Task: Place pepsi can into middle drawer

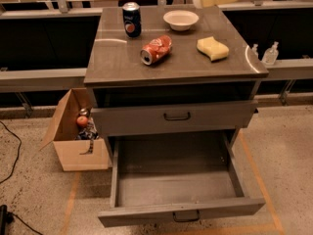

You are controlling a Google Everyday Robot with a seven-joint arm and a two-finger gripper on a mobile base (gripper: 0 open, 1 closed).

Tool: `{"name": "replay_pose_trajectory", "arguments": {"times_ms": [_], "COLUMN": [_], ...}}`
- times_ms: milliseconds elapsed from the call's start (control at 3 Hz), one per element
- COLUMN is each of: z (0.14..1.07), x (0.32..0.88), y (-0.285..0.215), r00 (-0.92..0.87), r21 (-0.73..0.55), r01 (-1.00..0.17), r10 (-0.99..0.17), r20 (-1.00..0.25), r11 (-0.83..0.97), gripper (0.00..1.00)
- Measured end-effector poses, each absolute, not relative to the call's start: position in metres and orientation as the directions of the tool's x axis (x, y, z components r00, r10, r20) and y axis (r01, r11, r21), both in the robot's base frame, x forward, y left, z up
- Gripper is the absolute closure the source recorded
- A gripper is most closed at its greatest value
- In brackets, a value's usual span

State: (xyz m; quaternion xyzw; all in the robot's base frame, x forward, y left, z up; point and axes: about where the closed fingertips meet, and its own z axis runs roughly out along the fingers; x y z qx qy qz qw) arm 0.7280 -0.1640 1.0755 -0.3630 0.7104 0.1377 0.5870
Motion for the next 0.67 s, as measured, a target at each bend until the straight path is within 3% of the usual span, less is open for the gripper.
{"name": "replay_pose_trajectory", "arguments": {"times_ms": [333, 667], "z": [1.085, 1.059], "x": [0.787, 0.823], "y": [-0.116, -0.059], "r00": [-0.043, -0.104], "r21": [-0.174, -0.118], "r01": [-0.681, -0.731], "r10": [-0.276, -0.281], "r20": [-0.96, -0.954], "r11": [0.712, 0.672], "gripper": [0.0, 0.0]}}
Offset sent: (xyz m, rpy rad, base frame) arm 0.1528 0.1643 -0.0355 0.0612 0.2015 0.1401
